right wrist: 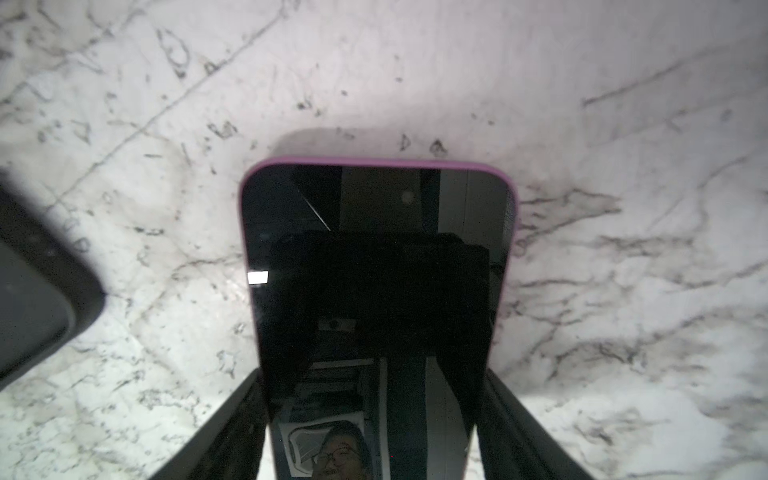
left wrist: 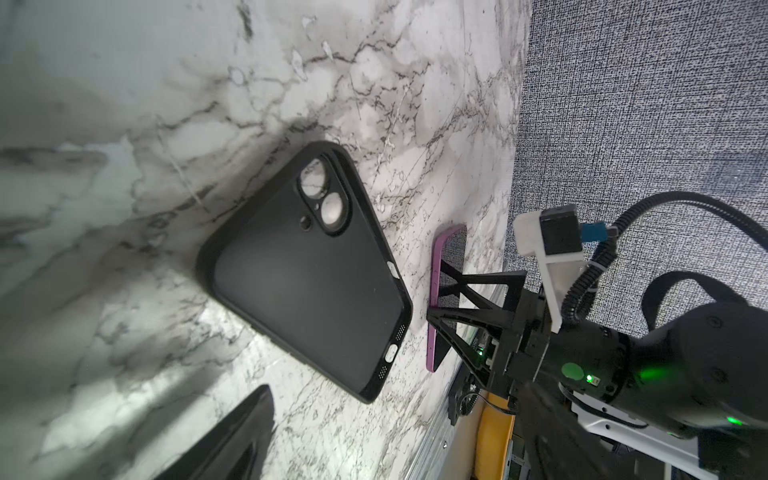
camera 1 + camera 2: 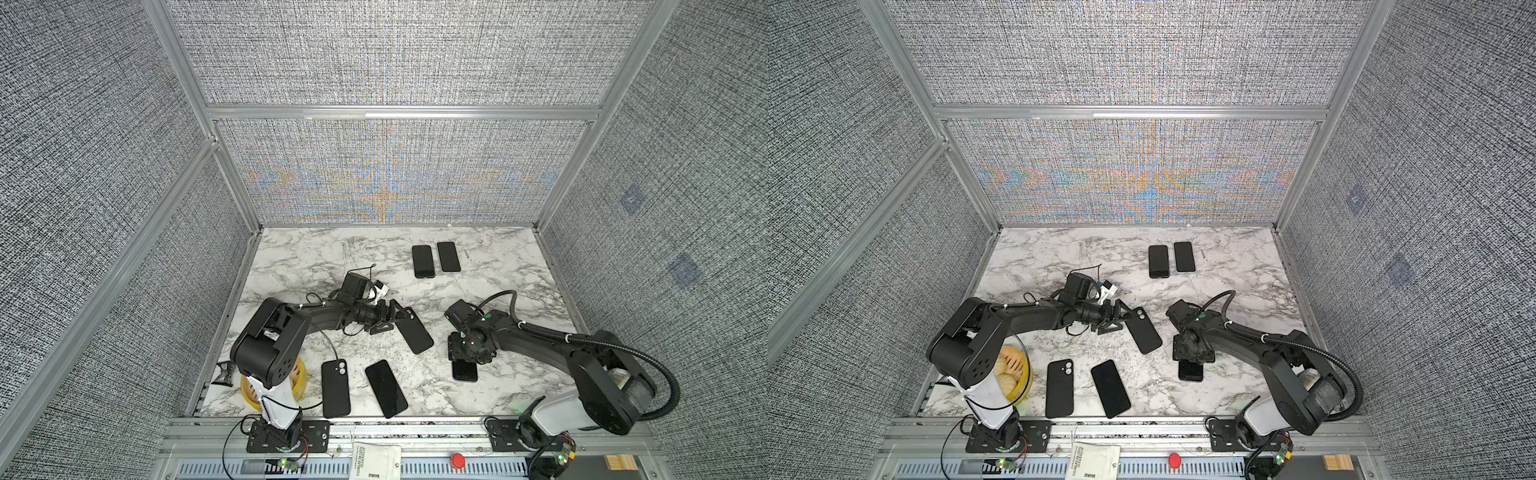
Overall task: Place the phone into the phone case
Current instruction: 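Lift the purple-edged phone off the table with the right gripper, then carry the purple-edged phone with the right gripper over the case held by the left gripper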
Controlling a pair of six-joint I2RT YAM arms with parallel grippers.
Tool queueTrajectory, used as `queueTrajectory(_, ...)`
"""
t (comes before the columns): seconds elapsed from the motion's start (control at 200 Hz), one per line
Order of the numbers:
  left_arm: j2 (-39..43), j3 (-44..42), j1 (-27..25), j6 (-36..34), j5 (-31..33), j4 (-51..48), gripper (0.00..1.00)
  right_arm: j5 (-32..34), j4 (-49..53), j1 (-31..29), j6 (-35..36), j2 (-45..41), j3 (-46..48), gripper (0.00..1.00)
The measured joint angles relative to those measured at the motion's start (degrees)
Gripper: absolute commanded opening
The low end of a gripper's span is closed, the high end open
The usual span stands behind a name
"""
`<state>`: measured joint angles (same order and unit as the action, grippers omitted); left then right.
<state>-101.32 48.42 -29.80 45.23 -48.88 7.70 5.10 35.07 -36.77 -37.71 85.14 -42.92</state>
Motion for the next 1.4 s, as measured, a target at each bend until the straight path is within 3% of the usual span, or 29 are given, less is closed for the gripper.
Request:
queueTrajectory(0.66, -2.45, 3.37, 0.15, -0.85, -1.95, -1.38, 0.80, -8.83, -8.52, 0.00, 18.25, 0.37, -3.52, 0.59)
queueTrajectory(0.86, -4.50, 4.02, -0.79, -0.59, -4.22, 2.01, 0.74, -12.17, -10.27, 0.04, 20.24, 0.55, -3.04, 0.59)
queueTrajectory(1.1, -7.76, 4.35, -1.60, 1.36, -7.13, 8.04, 0.55, -15.21, -12.87, 0.11, 21.57, -0.02, -2.75, 0.59)
queueTrajectory(1.4, -8.81, 4.61, -2.67, 2.29, -9.38, 11.50, 0.49, -16.55, -14.05, 0.11, 21.86, -0.02, -3.19, 0.59)
